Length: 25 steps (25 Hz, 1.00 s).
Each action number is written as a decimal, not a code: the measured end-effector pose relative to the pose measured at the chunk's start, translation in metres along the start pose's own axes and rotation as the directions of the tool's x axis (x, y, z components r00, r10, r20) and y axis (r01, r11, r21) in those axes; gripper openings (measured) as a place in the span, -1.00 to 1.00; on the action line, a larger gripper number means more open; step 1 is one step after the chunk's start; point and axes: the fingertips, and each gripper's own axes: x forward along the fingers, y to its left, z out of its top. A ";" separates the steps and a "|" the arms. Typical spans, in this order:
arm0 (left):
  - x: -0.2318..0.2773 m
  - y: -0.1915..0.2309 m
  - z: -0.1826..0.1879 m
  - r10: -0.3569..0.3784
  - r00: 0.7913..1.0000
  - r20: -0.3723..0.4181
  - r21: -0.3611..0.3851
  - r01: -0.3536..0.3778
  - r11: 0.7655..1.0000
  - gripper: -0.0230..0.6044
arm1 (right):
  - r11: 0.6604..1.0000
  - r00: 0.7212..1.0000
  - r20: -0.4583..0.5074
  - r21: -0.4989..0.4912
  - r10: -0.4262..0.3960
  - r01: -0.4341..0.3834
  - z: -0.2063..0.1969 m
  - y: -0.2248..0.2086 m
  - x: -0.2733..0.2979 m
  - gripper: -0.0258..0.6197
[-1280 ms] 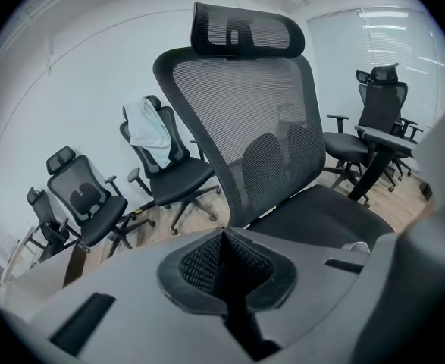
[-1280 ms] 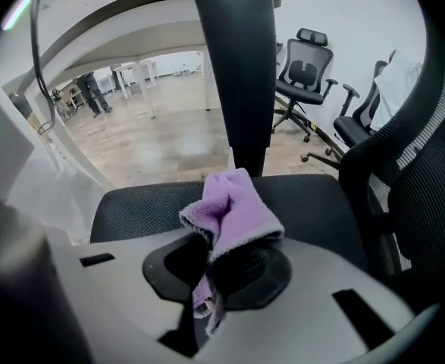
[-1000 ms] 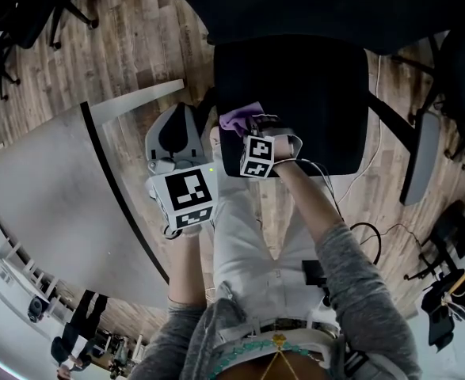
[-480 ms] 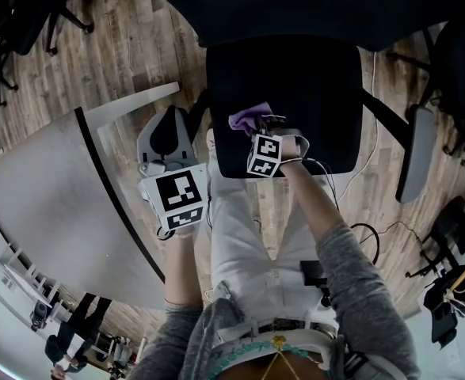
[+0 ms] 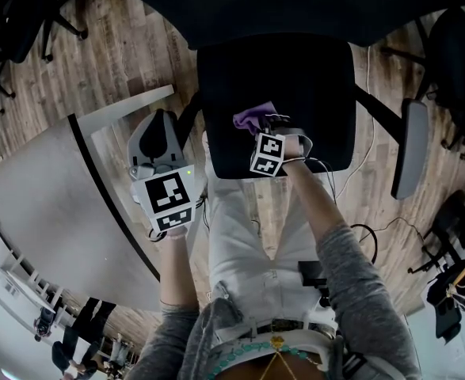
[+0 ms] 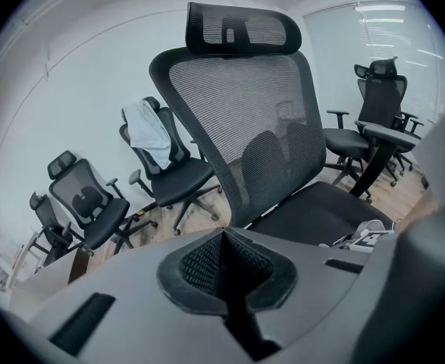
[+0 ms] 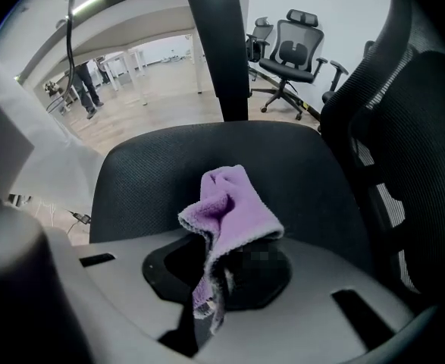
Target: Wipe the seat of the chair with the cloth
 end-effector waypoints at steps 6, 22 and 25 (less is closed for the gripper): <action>0.000 -0.001 0.001 0.006 1.000 -0.002 0.008 -0.006 1.000 -0.92 | 1.000 1.000 -0.024 0.016 -0.010 0.010 -0.022 -0.005 -0.005 -0.77; -0.001 -0.001 0.000 0.015 1.000 -0.006 0.020 -0.015 1.000 -0.92 | 0.998 0.995 -0.092 0.045 -0.032 0.036 -0.078 -0.015 -0.016 -0.77; 0.000 -0.001 0.000 0.016 1.000 -0.007 0.023 -0.015 1.000 -0.92 | 0.998 0.994 -0.102 0.051 -0.032 0.037 -0.084 -0.017 -0.017 -0.77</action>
